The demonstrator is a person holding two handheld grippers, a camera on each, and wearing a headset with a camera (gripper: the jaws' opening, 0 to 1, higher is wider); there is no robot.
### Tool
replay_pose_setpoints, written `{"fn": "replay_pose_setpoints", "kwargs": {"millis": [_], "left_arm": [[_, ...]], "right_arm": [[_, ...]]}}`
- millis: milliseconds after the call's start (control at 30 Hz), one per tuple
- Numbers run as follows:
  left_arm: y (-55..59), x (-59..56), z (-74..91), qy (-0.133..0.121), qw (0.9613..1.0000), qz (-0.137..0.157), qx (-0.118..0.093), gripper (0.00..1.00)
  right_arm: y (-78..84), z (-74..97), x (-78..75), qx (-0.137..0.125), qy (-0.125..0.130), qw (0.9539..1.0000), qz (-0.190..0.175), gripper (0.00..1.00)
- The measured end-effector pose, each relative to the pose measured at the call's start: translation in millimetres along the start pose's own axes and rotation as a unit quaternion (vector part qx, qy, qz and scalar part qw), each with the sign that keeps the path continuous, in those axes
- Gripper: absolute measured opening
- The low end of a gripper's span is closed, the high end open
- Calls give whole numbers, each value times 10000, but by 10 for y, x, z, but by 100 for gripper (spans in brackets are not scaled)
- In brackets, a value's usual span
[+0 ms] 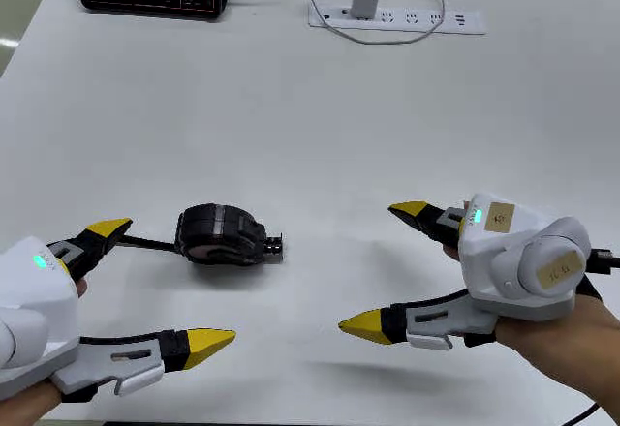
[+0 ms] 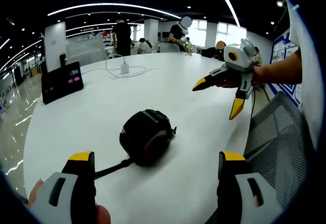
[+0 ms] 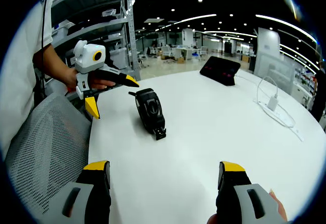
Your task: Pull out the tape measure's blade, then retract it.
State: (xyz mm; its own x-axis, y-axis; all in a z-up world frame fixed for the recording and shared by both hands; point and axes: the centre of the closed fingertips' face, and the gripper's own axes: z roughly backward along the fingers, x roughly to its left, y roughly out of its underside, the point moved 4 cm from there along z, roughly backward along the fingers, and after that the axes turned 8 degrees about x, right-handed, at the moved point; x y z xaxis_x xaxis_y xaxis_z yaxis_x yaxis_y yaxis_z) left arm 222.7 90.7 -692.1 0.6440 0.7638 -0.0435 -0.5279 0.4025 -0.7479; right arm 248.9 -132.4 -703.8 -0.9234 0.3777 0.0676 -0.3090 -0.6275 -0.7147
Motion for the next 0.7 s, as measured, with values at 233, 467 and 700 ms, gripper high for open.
{"fn": "replay_pose_setpoints", "kwargs": {"millis": [233,467,700], "left_arm": [[23,-10,35,22,10000,-15,27,99],[57,-20,65,44,10000,-48,57,99],[90,-46,92,76,9998,-135,94,99]], "right_arm": [[77,59,47,-12,77,9999,-107,88],[156,137,63,35,128,9998,-164,93],[241,212,59,67,198,9995,-234,94]]}}
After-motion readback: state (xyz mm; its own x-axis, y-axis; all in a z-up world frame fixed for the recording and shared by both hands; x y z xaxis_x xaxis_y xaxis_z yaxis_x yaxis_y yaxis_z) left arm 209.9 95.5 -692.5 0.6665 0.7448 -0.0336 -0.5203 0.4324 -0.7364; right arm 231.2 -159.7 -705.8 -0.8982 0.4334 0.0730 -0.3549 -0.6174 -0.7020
